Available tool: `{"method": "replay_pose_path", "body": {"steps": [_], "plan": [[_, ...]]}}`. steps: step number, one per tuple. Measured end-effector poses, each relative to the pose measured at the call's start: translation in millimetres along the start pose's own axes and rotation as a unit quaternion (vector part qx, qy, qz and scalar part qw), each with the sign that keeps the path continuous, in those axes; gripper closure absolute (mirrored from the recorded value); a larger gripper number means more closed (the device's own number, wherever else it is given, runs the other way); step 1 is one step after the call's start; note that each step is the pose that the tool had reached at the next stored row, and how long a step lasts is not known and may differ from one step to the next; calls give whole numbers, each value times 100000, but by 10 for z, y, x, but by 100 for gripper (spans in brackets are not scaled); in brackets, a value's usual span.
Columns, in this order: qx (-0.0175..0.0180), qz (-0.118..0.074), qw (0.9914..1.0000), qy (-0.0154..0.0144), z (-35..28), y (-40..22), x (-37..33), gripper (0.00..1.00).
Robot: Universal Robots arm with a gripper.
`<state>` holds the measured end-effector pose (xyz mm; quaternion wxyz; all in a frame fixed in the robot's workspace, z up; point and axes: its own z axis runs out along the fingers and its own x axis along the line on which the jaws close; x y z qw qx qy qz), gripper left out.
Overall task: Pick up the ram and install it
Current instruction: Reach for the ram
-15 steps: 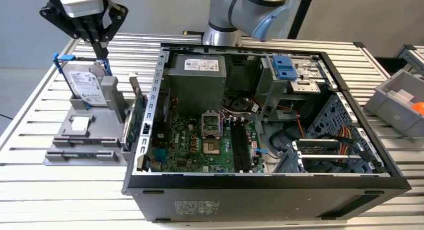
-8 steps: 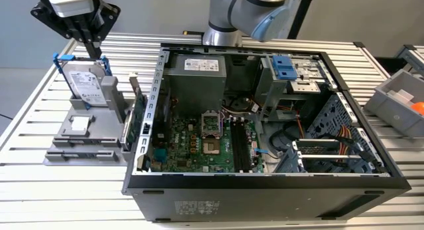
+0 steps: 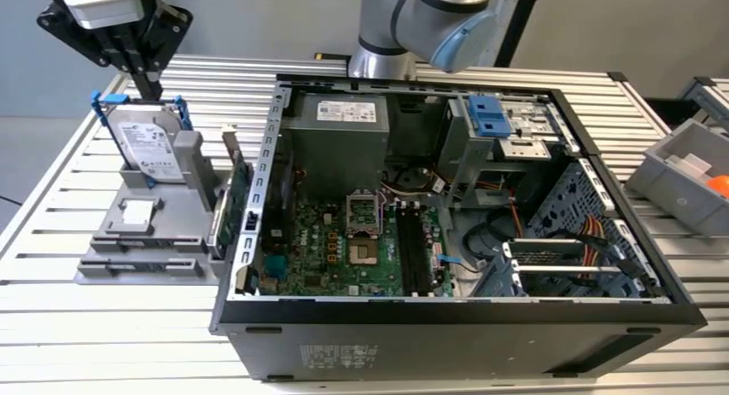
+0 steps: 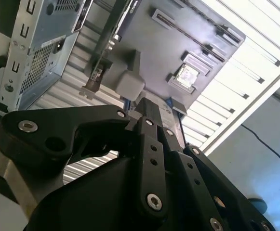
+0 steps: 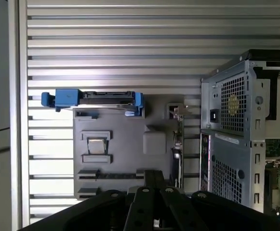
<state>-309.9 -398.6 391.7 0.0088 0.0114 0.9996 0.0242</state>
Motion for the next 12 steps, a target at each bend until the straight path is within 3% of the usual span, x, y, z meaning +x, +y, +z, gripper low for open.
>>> {"method": "replay_pose_path", "body": {"steps": [12], "plan": [[-18,-1136,99994,65,-1,-6,259,100]]}}
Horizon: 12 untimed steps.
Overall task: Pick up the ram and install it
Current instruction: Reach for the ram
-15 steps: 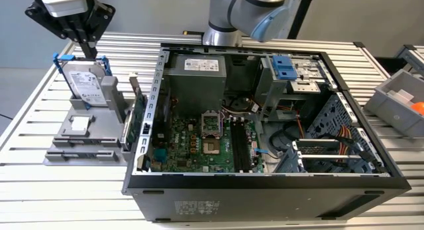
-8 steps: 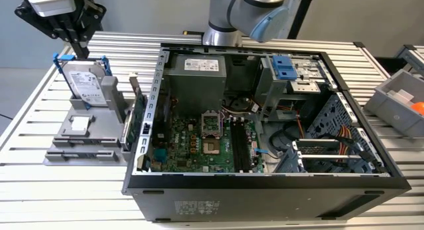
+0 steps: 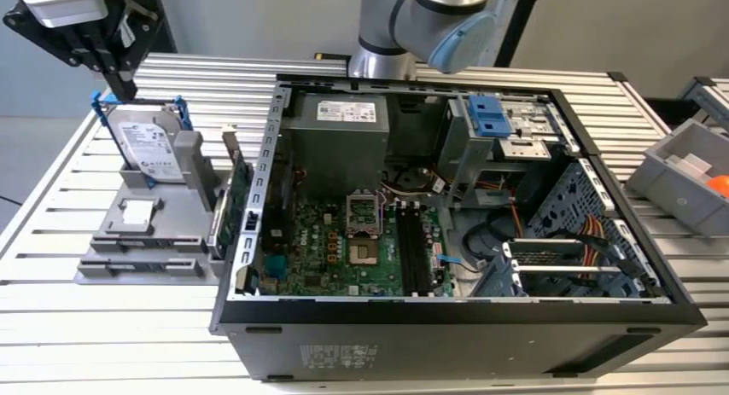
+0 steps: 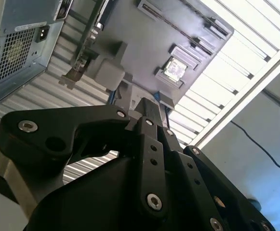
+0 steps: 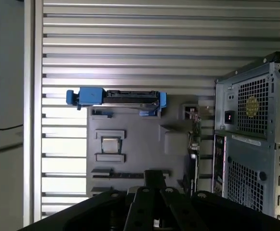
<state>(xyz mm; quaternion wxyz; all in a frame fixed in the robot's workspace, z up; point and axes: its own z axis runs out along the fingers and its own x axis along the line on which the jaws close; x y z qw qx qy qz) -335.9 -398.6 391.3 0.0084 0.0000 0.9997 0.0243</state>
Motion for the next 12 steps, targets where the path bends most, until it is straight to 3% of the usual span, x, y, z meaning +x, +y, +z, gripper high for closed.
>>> {"method": "replay_pose_path", "body": {"steps": [7,12], "plan": [[-15,-739,99997,53,0,0,94,100],[-14,-747,99997,57,-1,0,106,100]]}}
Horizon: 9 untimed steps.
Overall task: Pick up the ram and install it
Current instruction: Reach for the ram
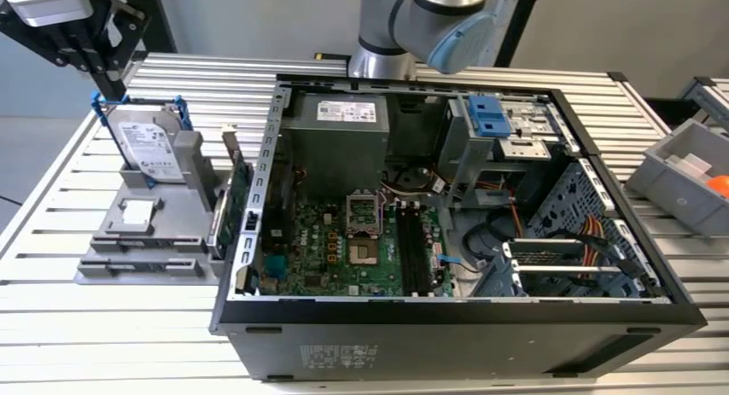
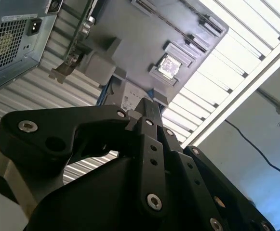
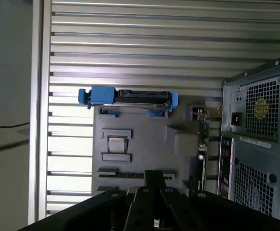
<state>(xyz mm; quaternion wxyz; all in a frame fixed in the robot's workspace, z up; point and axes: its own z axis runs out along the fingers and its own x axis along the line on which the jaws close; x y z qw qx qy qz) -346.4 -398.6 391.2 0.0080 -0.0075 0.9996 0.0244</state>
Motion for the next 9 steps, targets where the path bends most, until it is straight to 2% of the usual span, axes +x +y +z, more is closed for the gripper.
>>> {"method": "replay_pose_path", "body": {"steps": [4,9], "plan": [[-5,5,100000,-2,-1,-25,2,100],[-4,6,100000,-6,-7,-147,4,100]]}}
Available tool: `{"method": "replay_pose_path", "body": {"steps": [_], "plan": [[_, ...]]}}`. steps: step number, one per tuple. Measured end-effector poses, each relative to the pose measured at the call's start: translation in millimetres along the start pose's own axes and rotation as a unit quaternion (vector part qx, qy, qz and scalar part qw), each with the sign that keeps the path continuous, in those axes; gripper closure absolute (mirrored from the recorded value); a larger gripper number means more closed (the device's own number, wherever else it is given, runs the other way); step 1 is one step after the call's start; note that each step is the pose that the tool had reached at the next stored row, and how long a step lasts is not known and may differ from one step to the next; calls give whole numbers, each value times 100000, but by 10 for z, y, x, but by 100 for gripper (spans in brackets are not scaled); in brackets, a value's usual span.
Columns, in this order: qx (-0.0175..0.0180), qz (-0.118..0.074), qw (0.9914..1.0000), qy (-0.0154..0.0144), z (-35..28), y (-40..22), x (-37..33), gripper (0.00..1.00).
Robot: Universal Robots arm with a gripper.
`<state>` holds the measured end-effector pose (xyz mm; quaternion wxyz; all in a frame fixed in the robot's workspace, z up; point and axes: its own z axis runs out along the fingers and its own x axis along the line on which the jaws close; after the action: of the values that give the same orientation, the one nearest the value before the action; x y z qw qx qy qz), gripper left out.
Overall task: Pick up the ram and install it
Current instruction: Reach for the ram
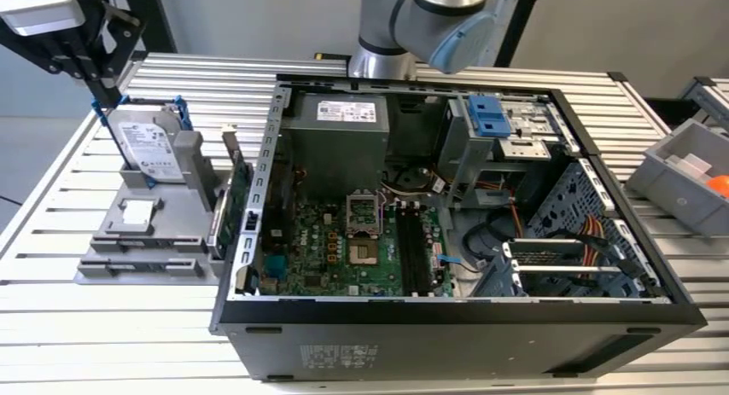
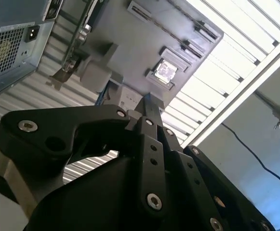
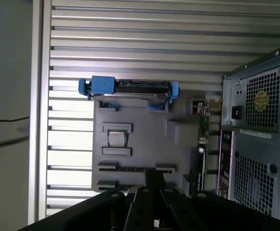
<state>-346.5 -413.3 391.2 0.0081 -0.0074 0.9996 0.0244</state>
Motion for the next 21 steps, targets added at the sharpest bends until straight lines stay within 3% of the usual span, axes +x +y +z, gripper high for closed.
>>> {"method": "replay_pose_path", "body": {"steps": [14,21], "plan": [[3,-2,100000,4,-16,-314,4,100],[5,0,100000,5,-22,-436,6,100]]}}
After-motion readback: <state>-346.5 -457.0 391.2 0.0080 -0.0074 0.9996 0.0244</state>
